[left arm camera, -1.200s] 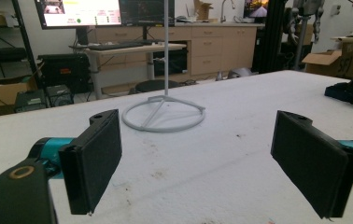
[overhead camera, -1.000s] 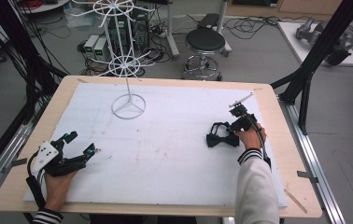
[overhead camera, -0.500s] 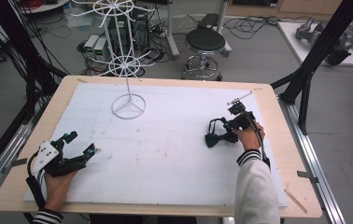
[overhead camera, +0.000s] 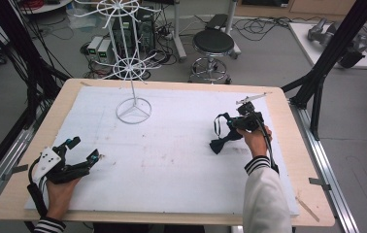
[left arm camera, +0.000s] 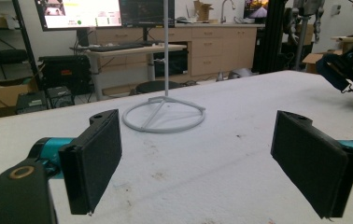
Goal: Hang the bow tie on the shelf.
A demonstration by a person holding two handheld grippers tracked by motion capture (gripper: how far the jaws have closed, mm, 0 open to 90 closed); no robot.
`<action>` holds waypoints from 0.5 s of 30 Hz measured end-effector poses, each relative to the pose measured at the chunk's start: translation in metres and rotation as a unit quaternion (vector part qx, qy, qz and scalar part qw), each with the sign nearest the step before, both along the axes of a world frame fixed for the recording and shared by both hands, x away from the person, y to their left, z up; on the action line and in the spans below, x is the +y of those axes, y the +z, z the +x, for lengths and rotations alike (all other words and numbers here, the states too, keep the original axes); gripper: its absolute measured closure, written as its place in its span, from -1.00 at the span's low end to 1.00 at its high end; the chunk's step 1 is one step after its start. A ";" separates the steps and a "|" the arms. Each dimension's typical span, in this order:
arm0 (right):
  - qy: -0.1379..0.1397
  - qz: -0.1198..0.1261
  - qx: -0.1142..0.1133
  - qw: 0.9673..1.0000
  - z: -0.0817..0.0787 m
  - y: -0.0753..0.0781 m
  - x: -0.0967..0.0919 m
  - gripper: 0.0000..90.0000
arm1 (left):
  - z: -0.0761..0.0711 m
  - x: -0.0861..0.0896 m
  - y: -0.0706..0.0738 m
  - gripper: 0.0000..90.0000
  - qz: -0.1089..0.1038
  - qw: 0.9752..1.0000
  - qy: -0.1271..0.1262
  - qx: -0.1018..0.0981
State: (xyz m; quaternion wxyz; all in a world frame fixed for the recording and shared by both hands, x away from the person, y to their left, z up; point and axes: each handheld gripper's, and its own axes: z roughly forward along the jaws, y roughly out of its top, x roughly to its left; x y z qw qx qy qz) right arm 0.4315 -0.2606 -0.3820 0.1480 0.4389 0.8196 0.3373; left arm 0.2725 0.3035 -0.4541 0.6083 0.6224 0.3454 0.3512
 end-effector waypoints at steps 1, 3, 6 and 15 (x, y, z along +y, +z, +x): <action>0.002 0.010 -0.011 1.000 -0.001 0.002 0.000 0.96 | 0.000 0.000 0.000 -0.63 0.000 1.000 0.000 0.000; 0.008 0.024 -0.023 0.999 -0.002 0.004 0.001 0.96 | 0.000 0.000 0.000 -0.63 0.000 1.000 0.000 0.000; 0.019 0.047 -0.045 0.998 -0.003 0.008 0.003 0.96 | 0.000 0.000 0.000 -0.63 0.001 1.000 0.000 0.000; 0.055 0.085 -0.103 0.989 -0.008 0.018 0.015 0.96 | 0.000 0.000 0.000 -0.63 0.001 1.000 0.000 0.001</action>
